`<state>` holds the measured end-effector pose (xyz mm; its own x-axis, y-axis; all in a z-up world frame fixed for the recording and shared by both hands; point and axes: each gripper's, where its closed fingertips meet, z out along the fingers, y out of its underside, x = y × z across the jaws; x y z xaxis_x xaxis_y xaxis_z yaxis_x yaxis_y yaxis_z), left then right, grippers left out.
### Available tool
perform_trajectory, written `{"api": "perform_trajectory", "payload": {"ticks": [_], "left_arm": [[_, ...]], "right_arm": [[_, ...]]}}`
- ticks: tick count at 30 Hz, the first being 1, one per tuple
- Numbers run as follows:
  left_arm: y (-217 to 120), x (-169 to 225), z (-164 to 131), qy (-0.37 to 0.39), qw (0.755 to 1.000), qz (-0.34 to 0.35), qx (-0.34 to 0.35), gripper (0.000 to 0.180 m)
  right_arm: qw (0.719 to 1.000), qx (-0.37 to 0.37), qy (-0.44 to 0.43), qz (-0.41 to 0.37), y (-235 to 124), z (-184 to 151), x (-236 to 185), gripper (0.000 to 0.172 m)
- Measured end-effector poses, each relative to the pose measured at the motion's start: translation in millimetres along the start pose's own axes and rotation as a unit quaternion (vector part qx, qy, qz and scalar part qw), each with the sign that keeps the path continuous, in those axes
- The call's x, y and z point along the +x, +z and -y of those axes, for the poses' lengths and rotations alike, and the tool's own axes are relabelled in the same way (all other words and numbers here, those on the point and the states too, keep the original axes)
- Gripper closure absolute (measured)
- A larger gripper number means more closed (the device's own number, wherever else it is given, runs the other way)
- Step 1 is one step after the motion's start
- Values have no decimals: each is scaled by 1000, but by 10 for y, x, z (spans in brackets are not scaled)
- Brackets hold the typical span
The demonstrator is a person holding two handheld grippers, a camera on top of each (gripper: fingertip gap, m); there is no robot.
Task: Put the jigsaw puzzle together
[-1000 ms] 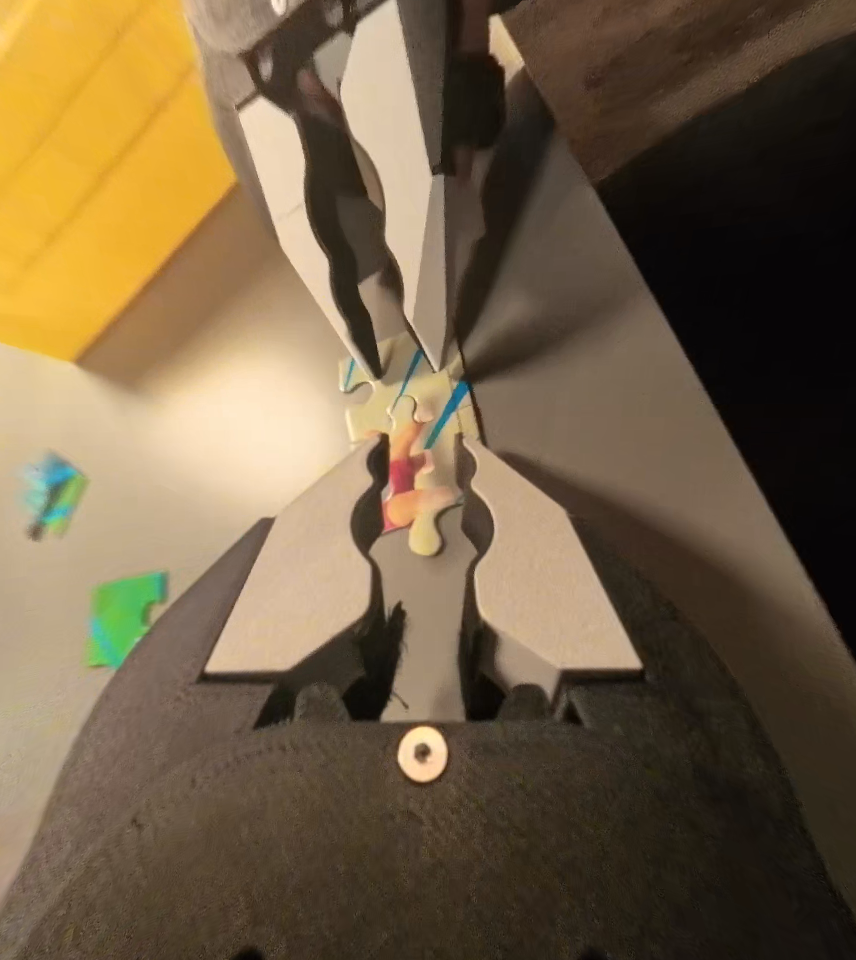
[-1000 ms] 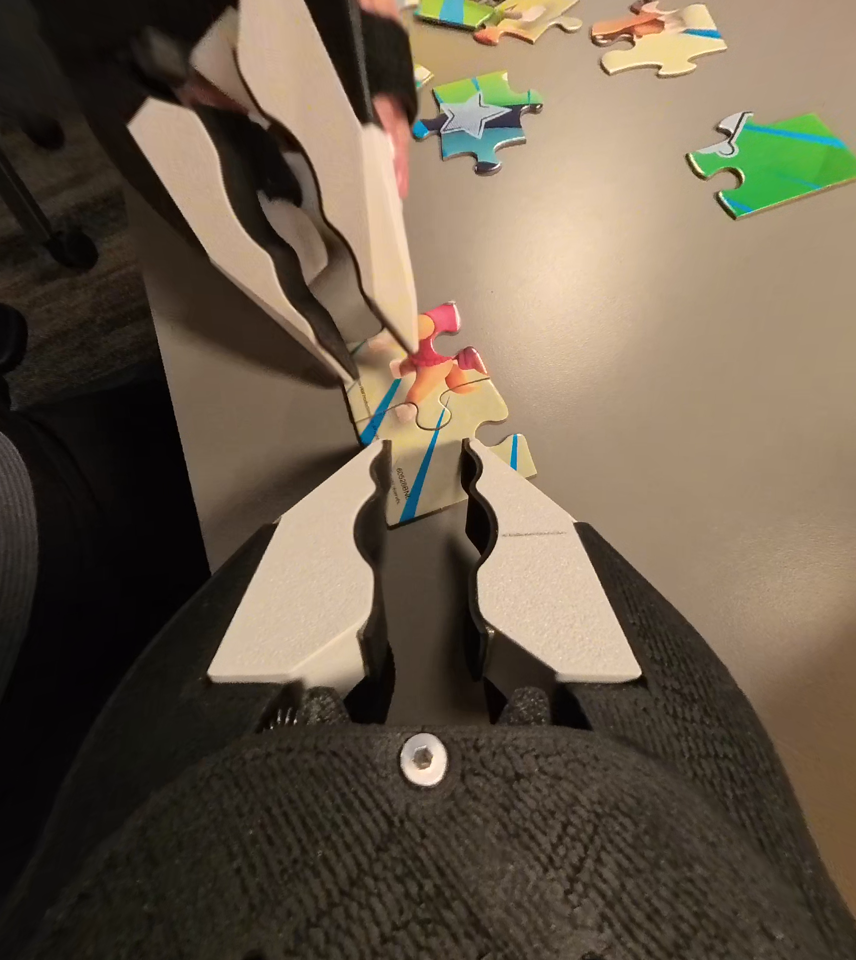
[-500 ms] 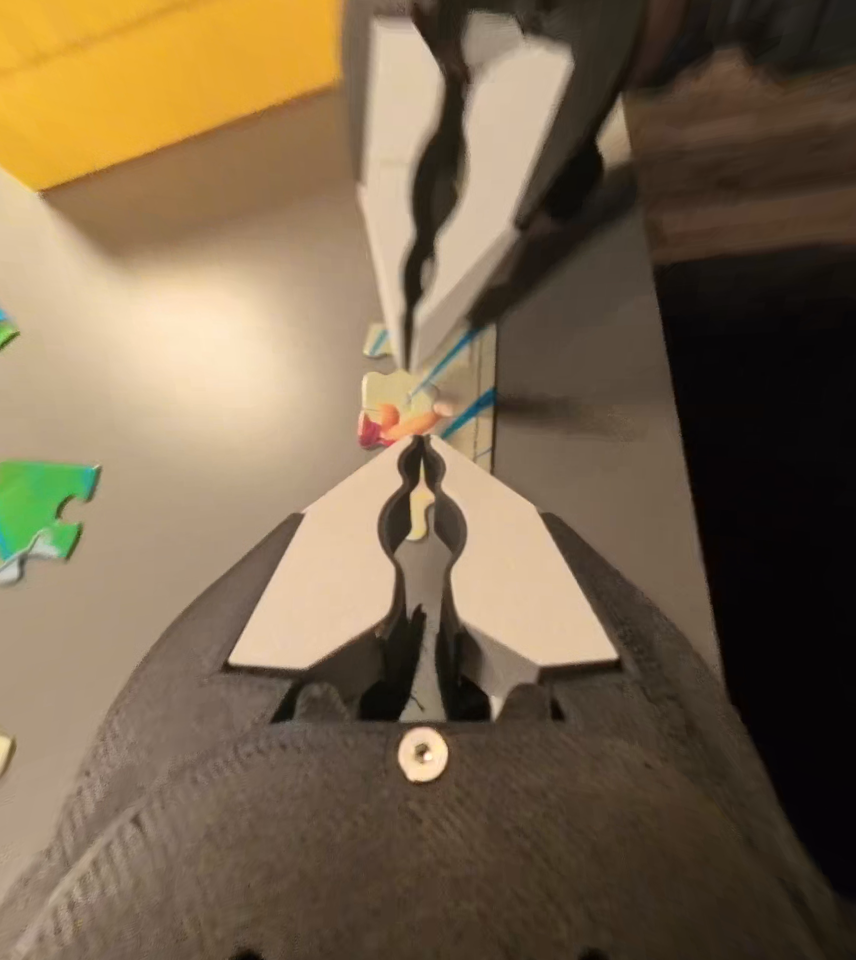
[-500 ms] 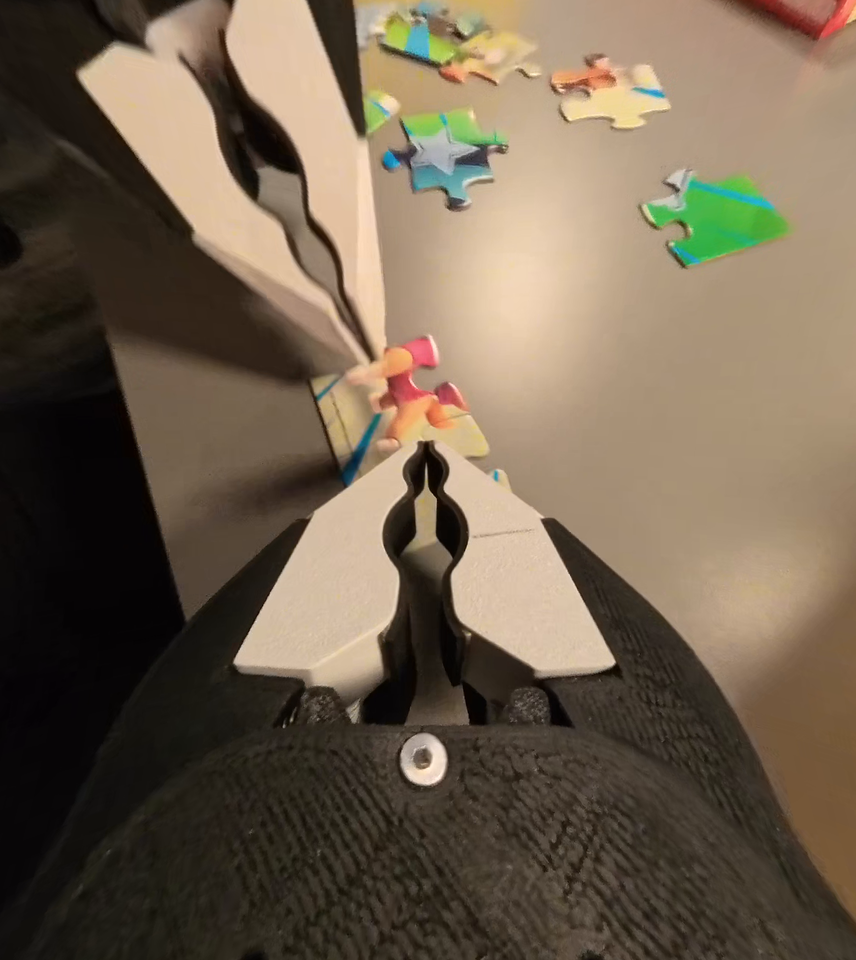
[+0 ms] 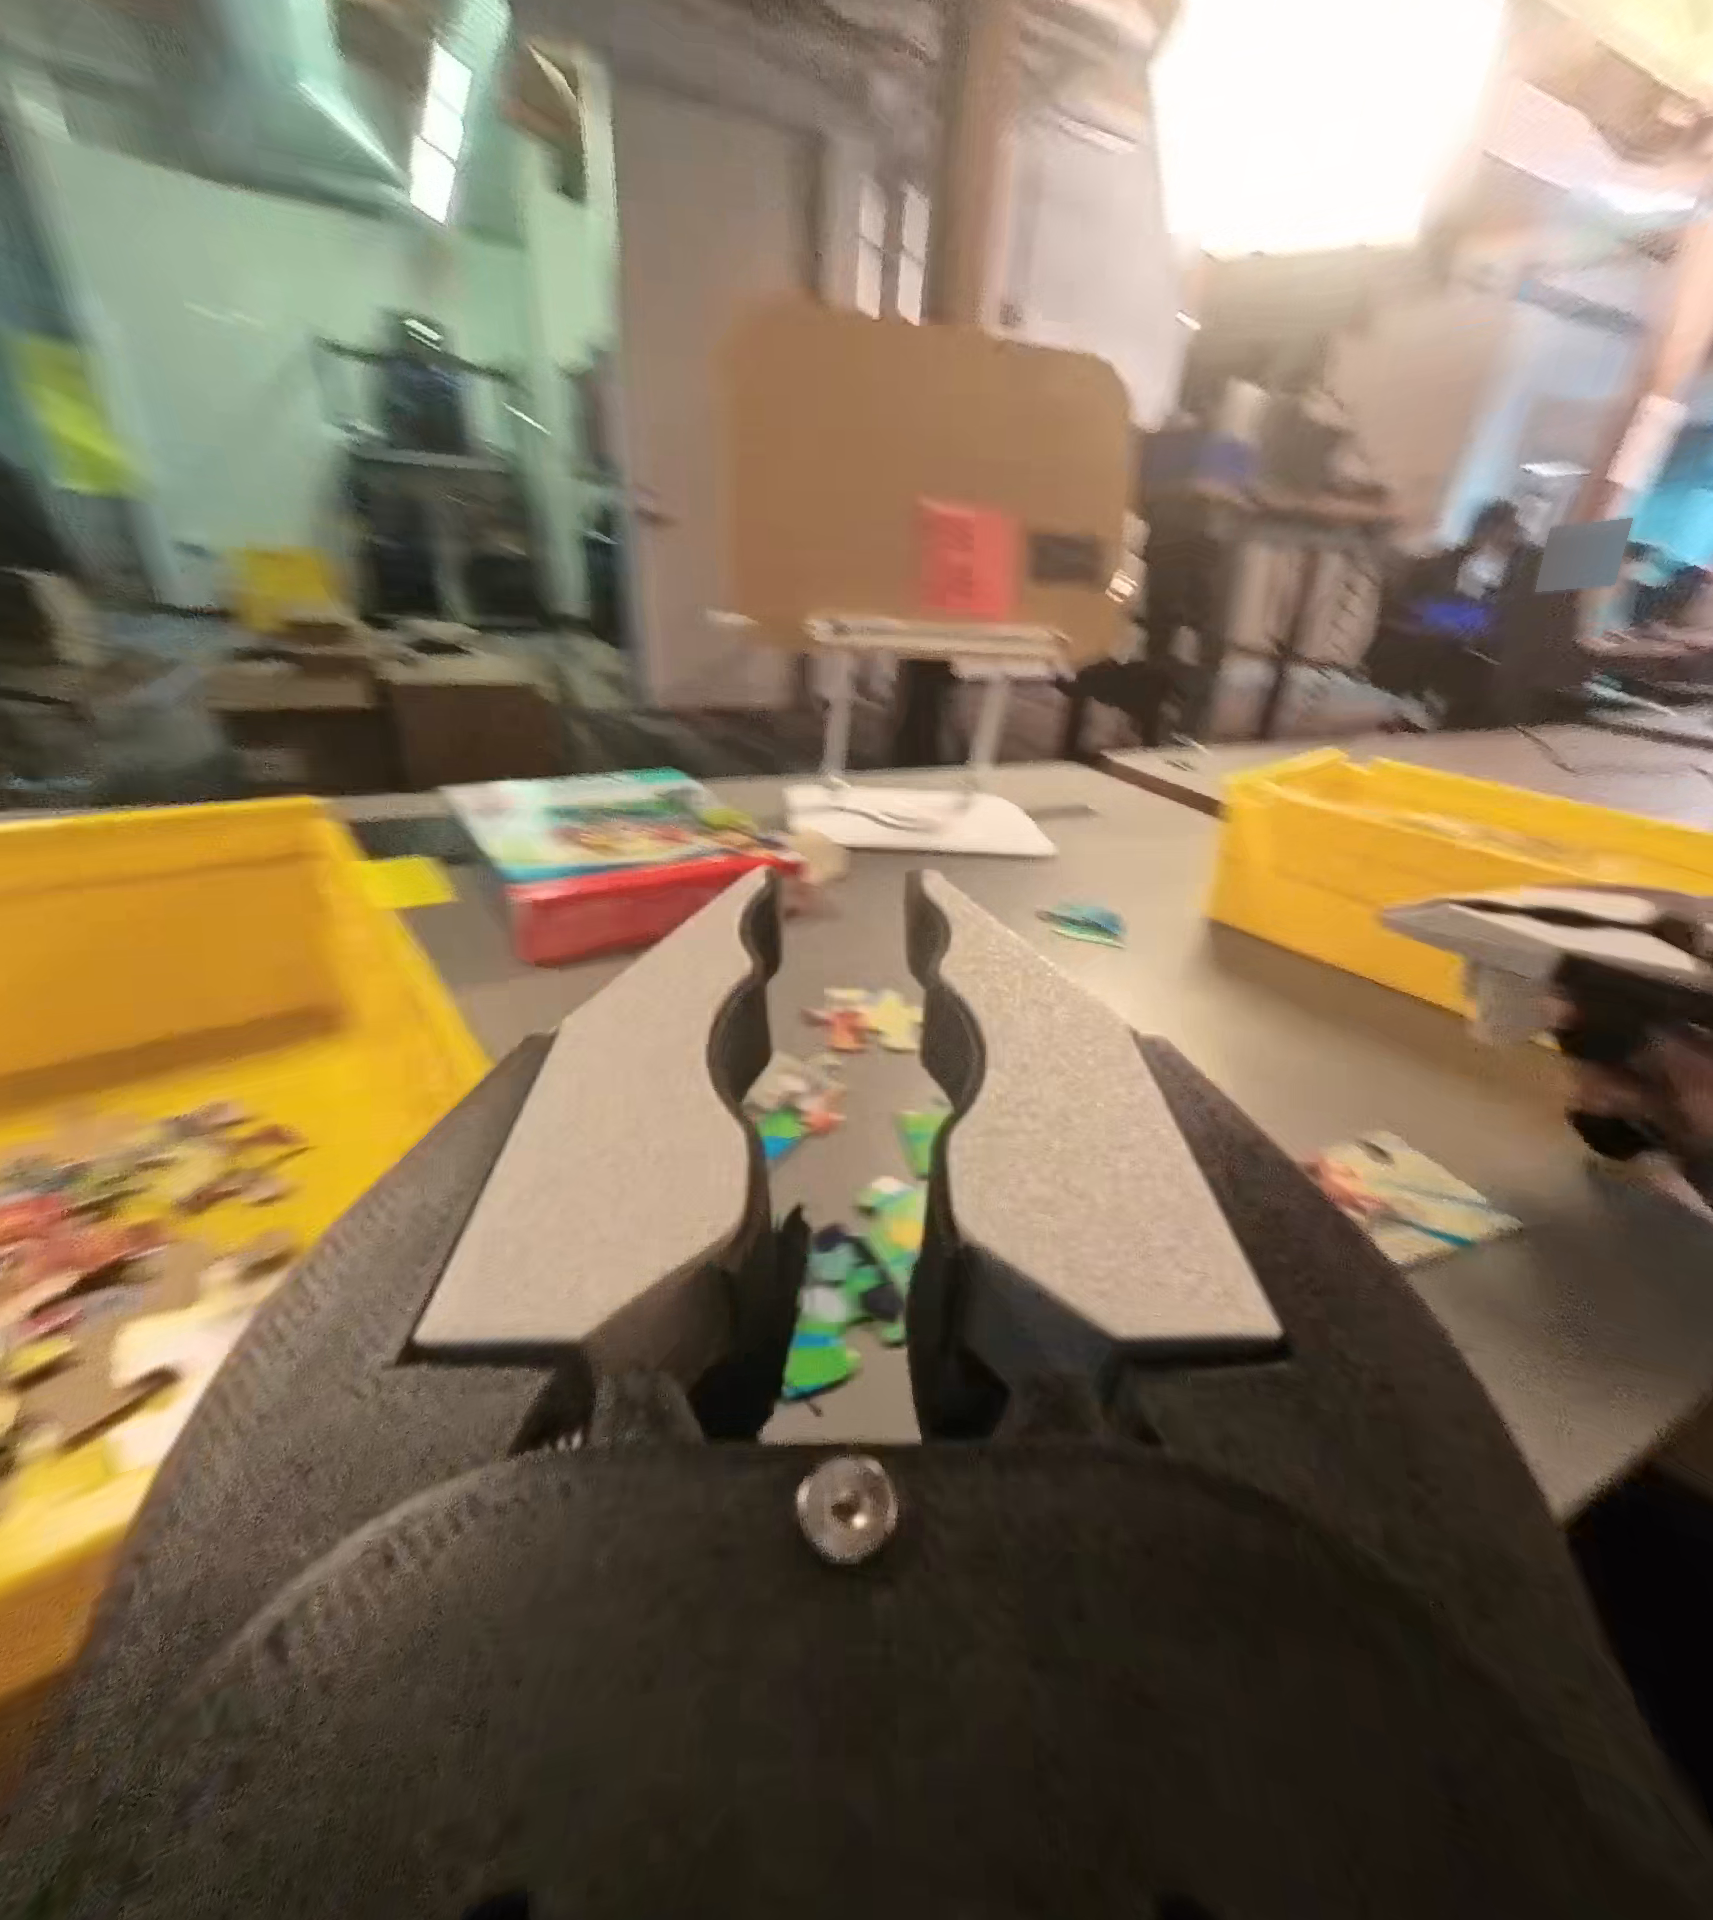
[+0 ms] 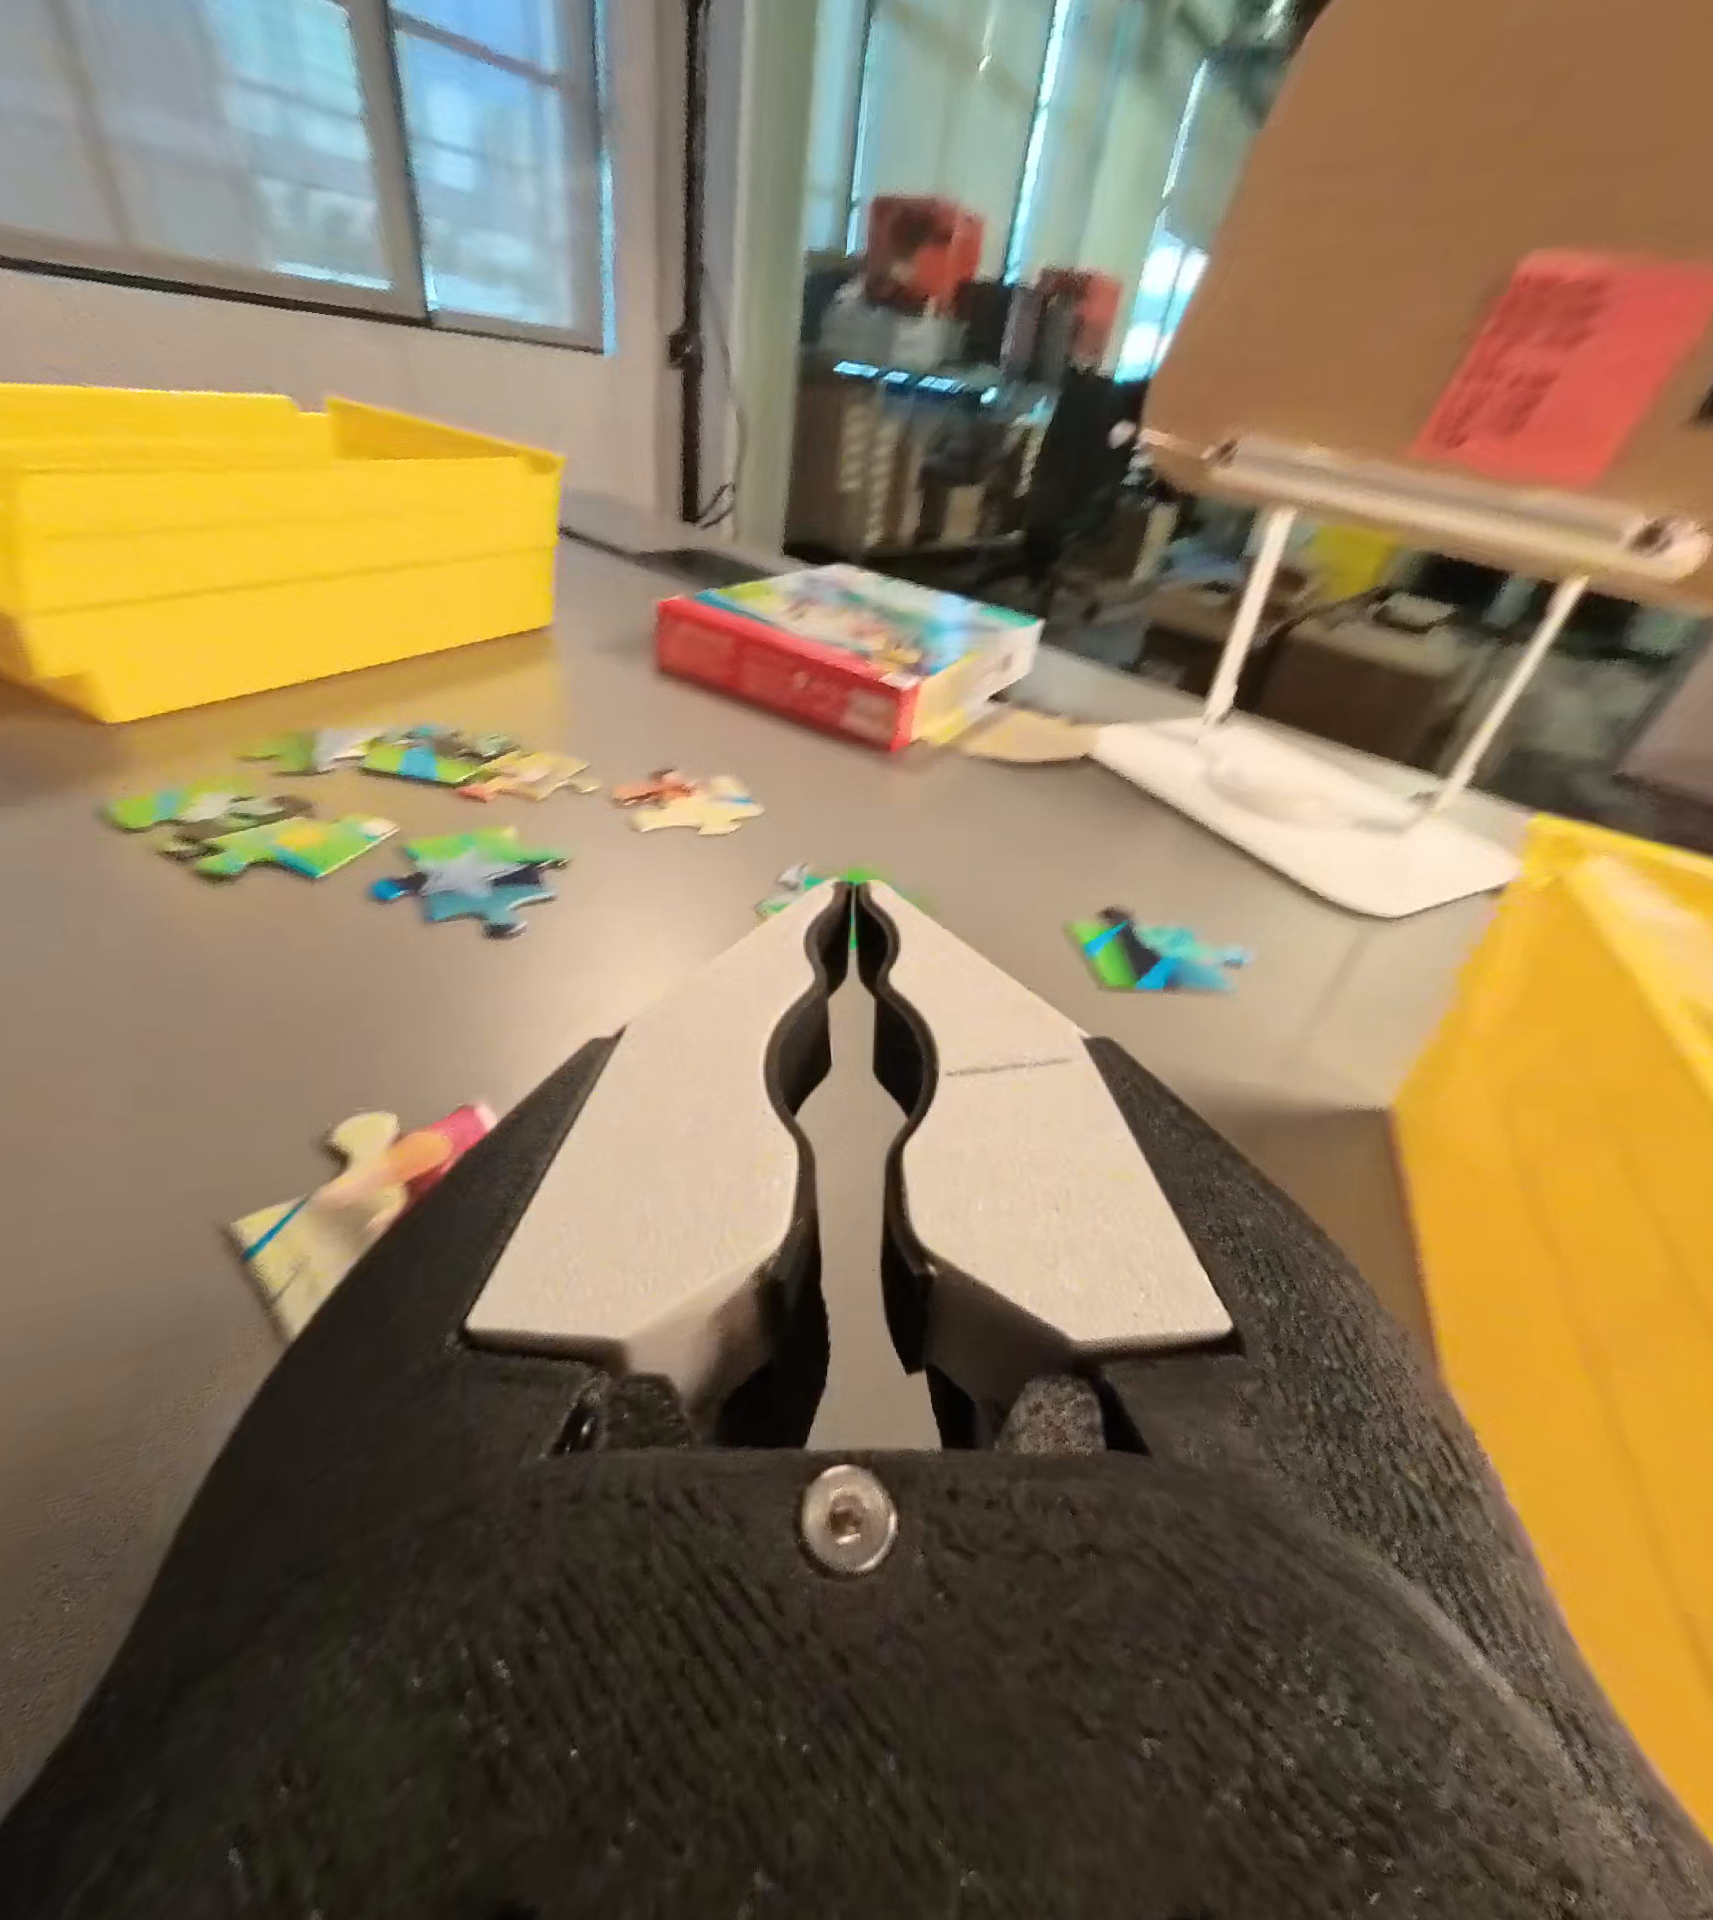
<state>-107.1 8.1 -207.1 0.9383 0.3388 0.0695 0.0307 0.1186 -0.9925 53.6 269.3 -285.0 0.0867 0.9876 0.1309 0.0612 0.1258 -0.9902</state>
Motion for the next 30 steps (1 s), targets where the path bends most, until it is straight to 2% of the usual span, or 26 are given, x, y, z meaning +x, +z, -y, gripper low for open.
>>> {"api": "perform_trajectory", "payload": {"ticks": [2,5,9,13,15,17,21,30], "left_arm": [[-201,-203,87,14,998,59,21,158],[-255,-284,51,24,996,87,1,155],[-66,-188,-15,25,997,75,-14,151],[227,63,-181,37,998,27,-49,143],[303,26,-318,68,993,48,-80,139],[316,-6,-334,83,992,61,-76,137],[236,-161,-265,62,993,92,-46,134],[-143,-505,-256,39,985,157,-56,130]], "right_arm": [[999,19,-26,-23,65,95,55,172],[999,31,-39,-19,202,160,90,162],[997,30,-69,-34,405,61,207,156],[990,41,-122,-53,470,47,217,155],[988,44,-134,-58,478,57,229,156],[989,39,-129,-54,495,36,236,156],[991,40,-115,-50,495,29,247,156],[992,48,-104,-47,470,44,249,158]]}}
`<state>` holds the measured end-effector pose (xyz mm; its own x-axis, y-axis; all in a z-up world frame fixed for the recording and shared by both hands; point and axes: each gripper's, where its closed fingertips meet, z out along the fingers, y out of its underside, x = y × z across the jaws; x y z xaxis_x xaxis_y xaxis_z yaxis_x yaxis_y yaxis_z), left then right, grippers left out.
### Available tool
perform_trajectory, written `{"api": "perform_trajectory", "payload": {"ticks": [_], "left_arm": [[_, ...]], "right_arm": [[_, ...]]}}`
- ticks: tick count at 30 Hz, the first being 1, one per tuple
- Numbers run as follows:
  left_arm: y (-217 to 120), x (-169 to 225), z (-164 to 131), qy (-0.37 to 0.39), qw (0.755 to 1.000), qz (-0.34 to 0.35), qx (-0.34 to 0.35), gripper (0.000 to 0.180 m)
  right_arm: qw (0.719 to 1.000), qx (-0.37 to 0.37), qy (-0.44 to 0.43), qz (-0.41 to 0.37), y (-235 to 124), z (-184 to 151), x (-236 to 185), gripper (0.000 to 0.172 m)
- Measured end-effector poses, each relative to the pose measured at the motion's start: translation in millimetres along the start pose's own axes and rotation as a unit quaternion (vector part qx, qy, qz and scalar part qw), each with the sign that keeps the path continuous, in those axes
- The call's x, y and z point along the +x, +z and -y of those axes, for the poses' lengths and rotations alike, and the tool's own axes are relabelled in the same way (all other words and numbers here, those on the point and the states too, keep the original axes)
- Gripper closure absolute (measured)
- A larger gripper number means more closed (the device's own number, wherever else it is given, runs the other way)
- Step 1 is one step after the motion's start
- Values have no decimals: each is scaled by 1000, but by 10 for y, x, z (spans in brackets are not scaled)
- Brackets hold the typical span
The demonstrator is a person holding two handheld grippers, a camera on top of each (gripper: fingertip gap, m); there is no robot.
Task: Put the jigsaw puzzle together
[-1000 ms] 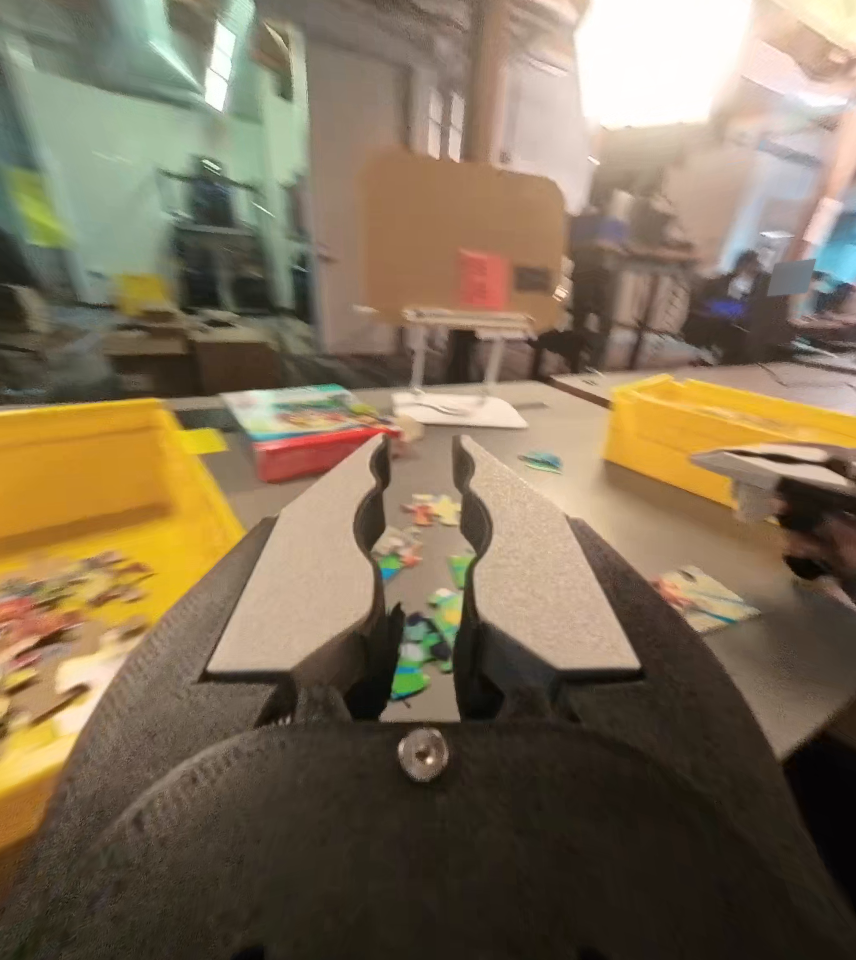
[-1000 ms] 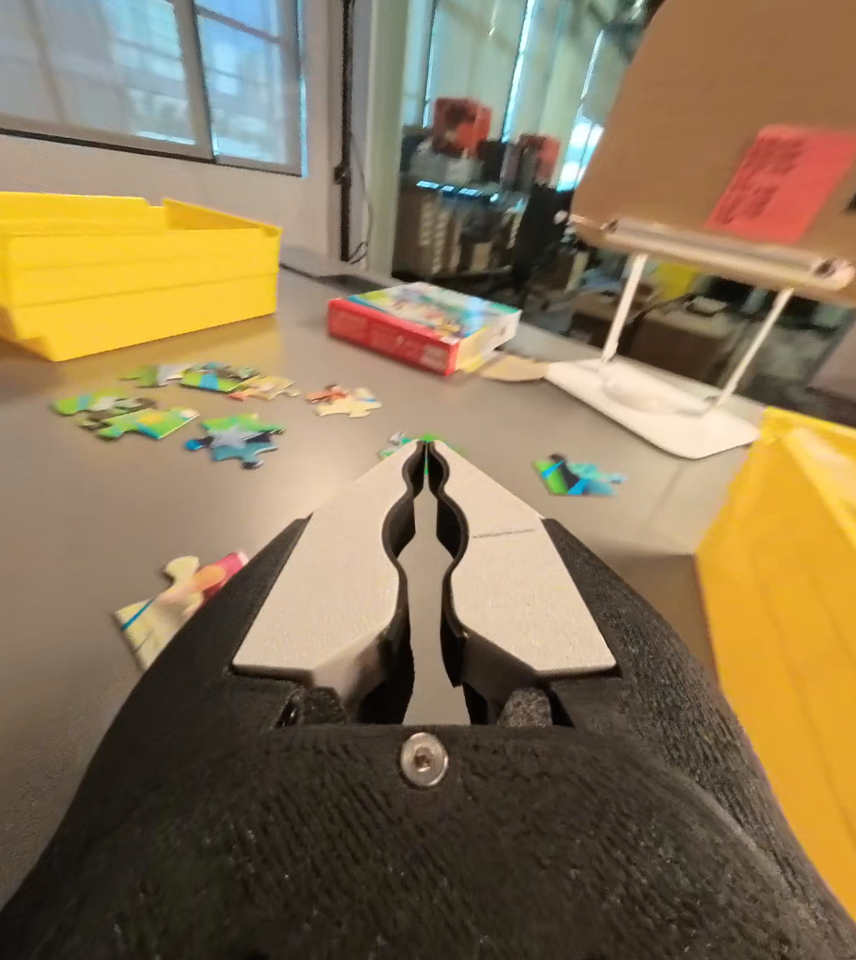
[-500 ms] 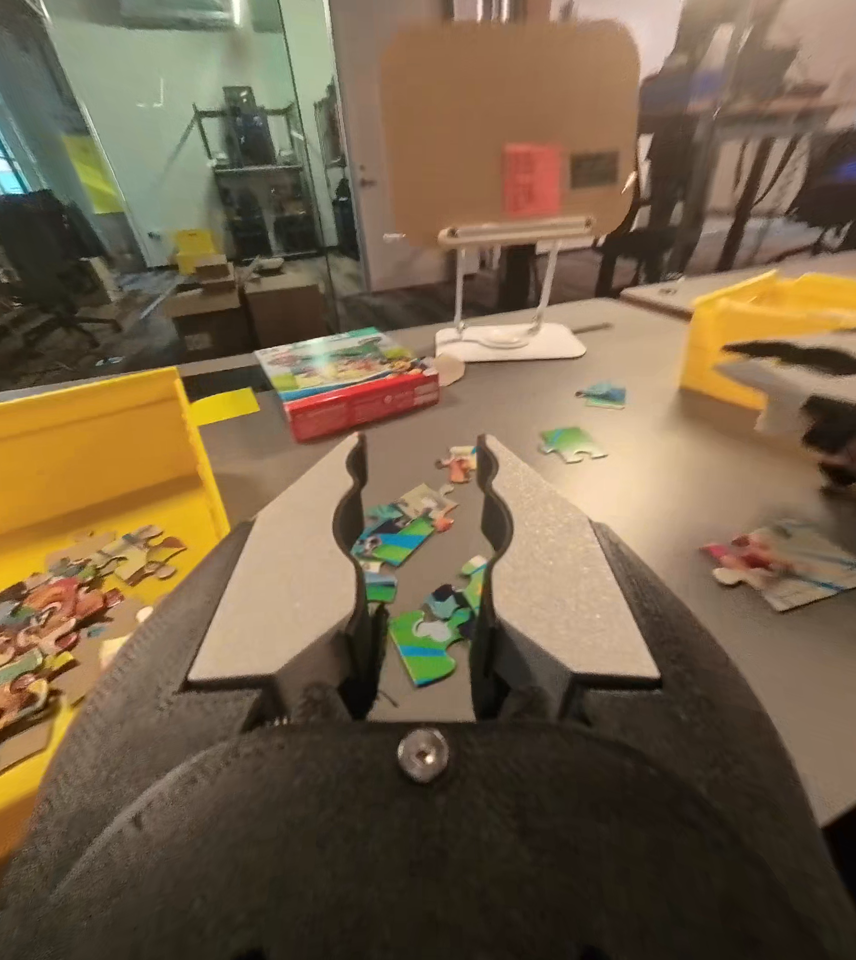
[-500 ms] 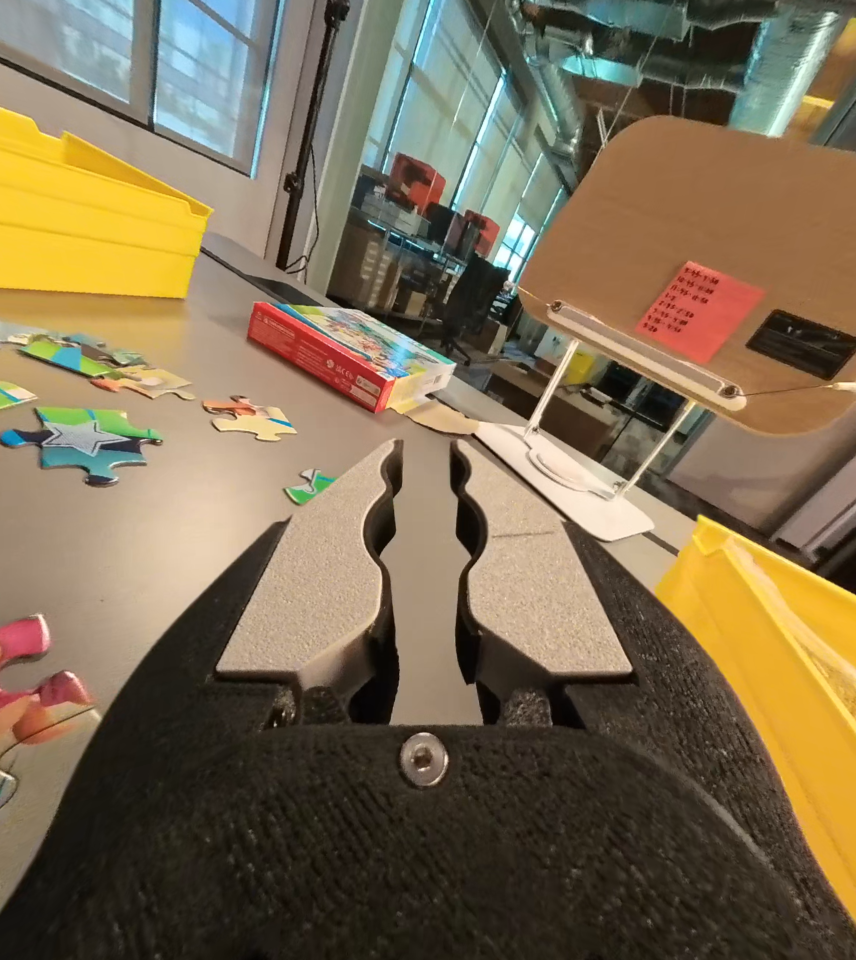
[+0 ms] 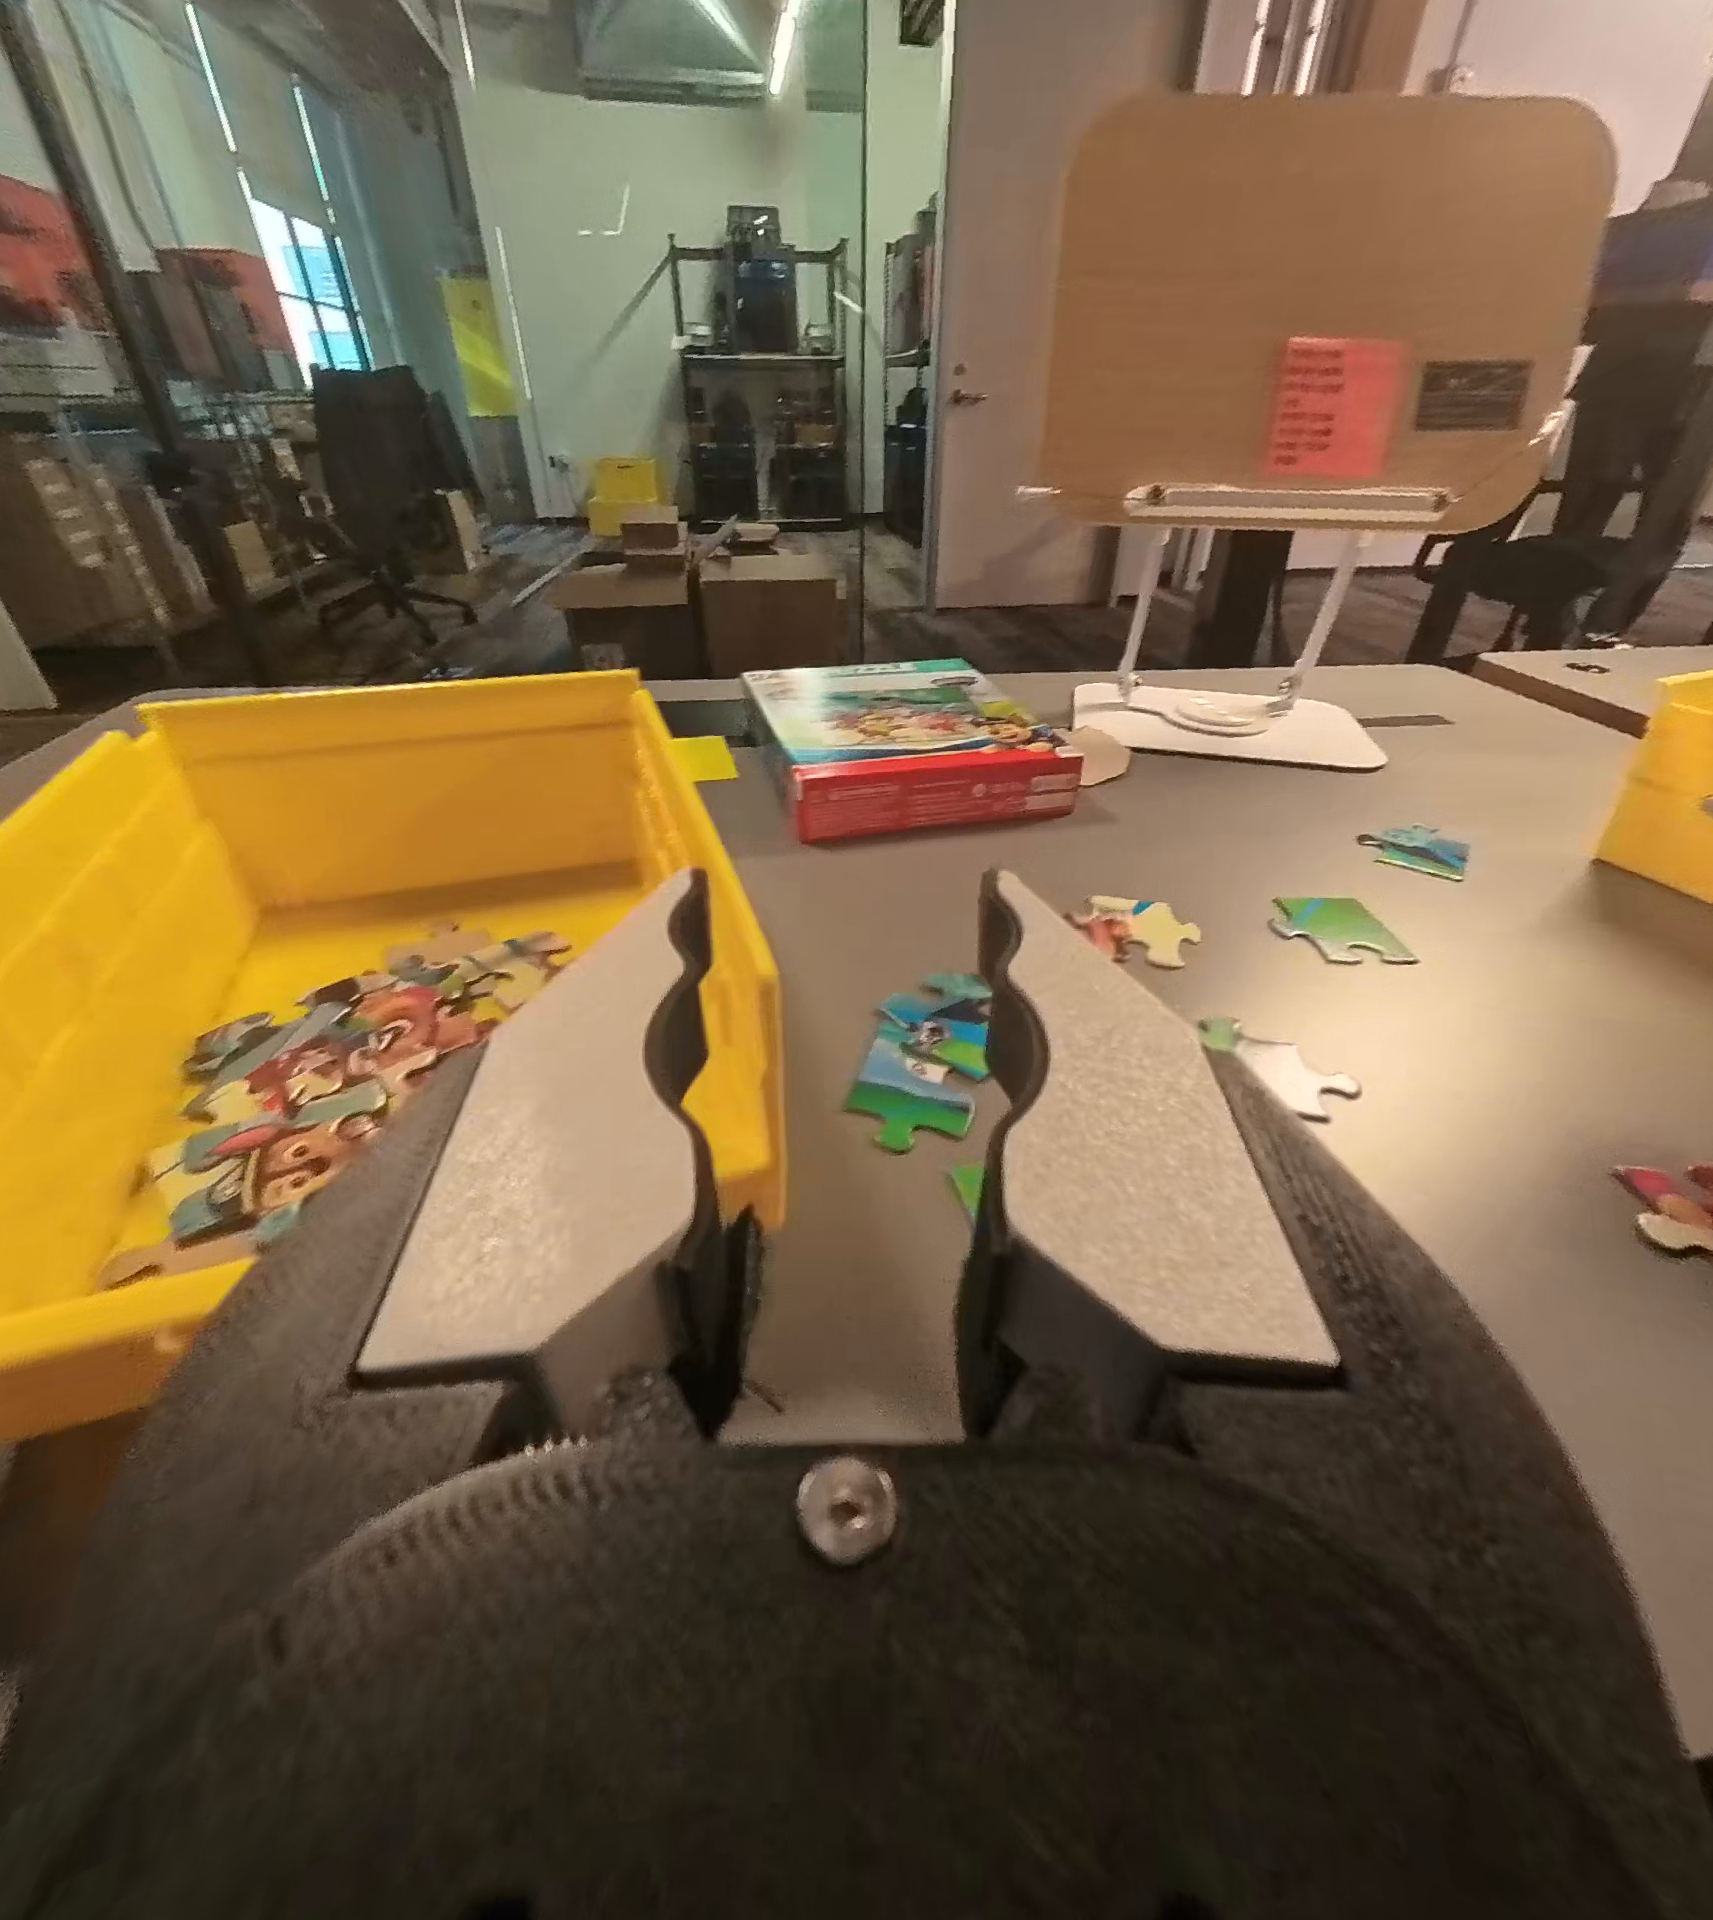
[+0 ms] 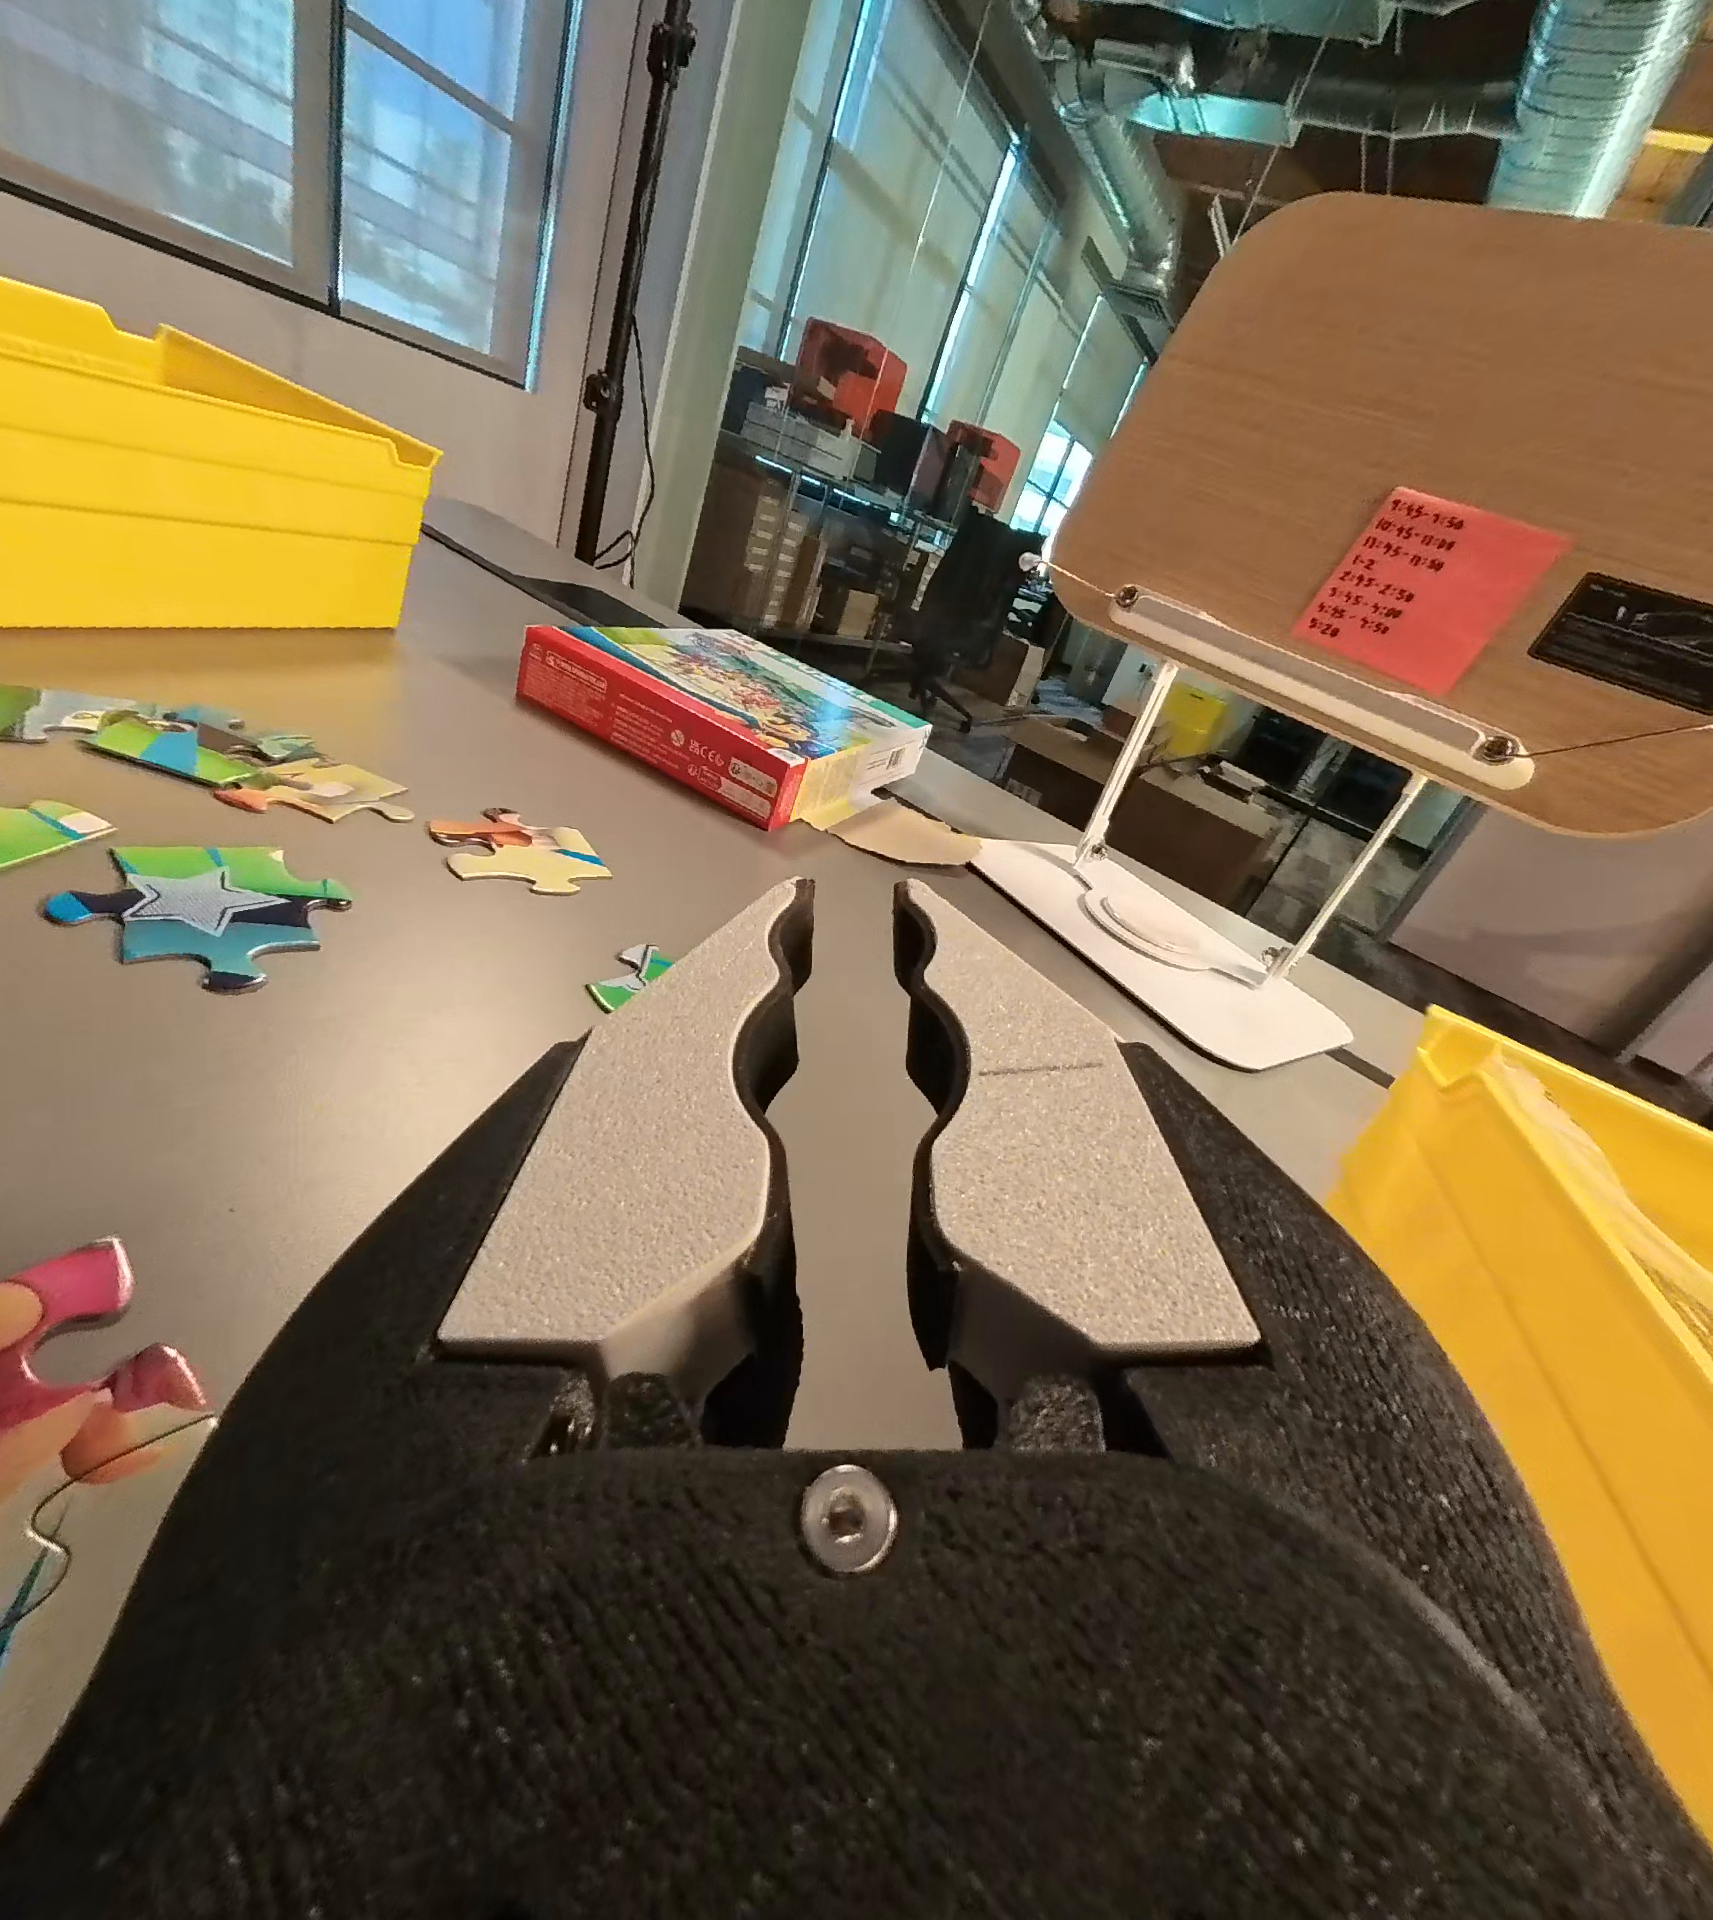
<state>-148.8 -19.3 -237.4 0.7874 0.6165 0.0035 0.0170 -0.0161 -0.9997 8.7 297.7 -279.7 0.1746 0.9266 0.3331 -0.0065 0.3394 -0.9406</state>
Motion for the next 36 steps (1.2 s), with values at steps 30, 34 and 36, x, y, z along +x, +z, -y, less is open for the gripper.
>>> {"api": "perform_trajectory", "payload": {"ticks": [30,34,36], "left_arm": [[262,251,303,86,984,-151,-39,103],[650,919,105,168,925,-297,-166,97],[925,857,88,183,916,-294,-202,89]], "right_arm": [[998,-29,-53,-32,34,-62,22,158],[997,-33,-60,-30,38,-72,6,158],[997,-31,-61,-31,31,-66,10,159]]}}
